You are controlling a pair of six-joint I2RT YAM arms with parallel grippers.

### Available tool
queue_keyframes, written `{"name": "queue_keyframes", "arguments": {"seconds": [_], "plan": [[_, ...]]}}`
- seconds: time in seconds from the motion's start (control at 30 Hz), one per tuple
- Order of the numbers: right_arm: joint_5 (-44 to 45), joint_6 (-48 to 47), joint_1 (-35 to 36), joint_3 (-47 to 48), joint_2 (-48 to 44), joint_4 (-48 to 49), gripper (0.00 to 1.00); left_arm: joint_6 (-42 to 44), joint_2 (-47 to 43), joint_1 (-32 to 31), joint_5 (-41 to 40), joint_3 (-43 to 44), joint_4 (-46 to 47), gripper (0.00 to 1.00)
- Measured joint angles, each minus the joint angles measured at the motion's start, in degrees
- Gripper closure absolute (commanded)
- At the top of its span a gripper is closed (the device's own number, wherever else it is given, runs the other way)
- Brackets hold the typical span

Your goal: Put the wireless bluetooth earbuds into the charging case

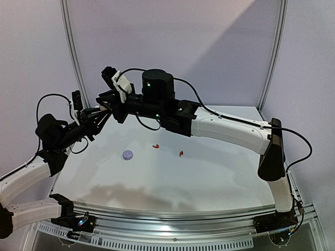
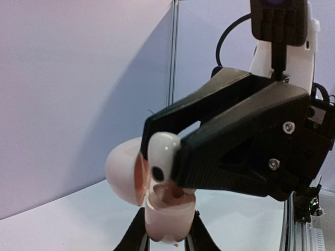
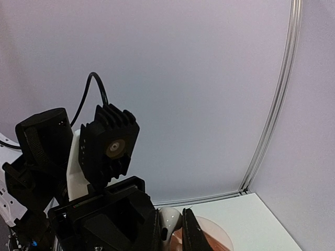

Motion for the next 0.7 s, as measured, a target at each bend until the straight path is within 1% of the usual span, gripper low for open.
{"name": "queue_keyframes", "arguments": {"seconds": [0.33,0.5,0.7], "plan": [[1.44,-0.44,0.00,-1.05,-0.48,0.66,1.00,0.04,0.00,0.00,-0.02,0.00,-0.28,1.00],[2.10,-0.74,0.00,-1.05,-0.48,0.59,0.95,0.04,0.00,0.00,-0.24,0.00,-0.28,1.00],[2.54,-1.31,0.00,-1.03,-0.48,0.50,0.94,0.20,0.00,0.00,-0.59,0.00,-0.28,1.00]]}}
